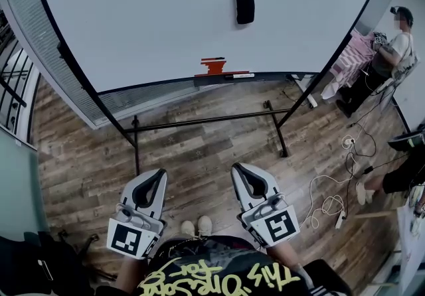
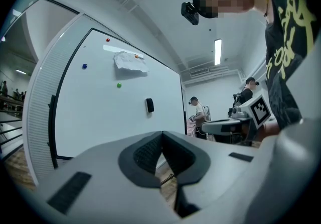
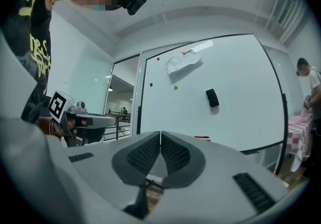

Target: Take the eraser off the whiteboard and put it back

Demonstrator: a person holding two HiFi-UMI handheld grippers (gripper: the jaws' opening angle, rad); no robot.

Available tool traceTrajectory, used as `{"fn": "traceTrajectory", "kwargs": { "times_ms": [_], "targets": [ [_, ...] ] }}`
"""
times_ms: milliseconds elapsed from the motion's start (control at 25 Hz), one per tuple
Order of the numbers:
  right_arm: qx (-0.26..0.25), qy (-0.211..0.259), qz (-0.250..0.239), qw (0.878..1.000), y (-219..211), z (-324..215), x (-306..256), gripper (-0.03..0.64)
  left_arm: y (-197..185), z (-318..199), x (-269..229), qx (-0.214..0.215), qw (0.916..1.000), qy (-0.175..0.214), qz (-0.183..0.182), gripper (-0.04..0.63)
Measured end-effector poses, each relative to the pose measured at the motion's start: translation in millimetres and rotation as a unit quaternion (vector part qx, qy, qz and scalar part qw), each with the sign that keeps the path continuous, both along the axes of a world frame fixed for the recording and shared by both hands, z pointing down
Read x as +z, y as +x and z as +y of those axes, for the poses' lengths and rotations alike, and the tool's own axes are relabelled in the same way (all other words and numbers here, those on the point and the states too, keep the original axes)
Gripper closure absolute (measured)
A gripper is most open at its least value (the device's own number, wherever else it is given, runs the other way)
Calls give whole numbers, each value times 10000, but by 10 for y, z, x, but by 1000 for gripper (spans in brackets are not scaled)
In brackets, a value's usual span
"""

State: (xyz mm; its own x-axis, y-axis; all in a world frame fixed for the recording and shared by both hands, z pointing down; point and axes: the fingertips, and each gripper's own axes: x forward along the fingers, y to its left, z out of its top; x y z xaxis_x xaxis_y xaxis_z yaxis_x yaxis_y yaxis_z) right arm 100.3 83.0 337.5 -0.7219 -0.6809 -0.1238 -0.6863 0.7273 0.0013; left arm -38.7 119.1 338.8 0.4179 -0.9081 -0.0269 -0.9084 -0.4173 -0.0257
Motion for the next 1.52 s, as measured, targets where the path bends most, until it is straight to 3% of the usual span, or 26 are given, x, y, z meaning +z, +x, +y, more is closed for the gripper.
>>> {"fn": "traceTrajectory", "kwargs": {
  "times_ms": [280, 760, 1520],
  "targets": [
    [-35, -36, 25, 10000, 138, -3, 50, 606, 58, 5, 27, -90, 9998, 41, -184, 588],
    [-98, -13, -20, 9999, 99, -103, 50, 606, 35, -53, 83, -246, 9997, -14, -30, 588],
    [179, 105, 42, 9998, -90, -992, -20, 606, -177, -1021, 19, 43, 10000, 70, -33, 588]
  ]
}}
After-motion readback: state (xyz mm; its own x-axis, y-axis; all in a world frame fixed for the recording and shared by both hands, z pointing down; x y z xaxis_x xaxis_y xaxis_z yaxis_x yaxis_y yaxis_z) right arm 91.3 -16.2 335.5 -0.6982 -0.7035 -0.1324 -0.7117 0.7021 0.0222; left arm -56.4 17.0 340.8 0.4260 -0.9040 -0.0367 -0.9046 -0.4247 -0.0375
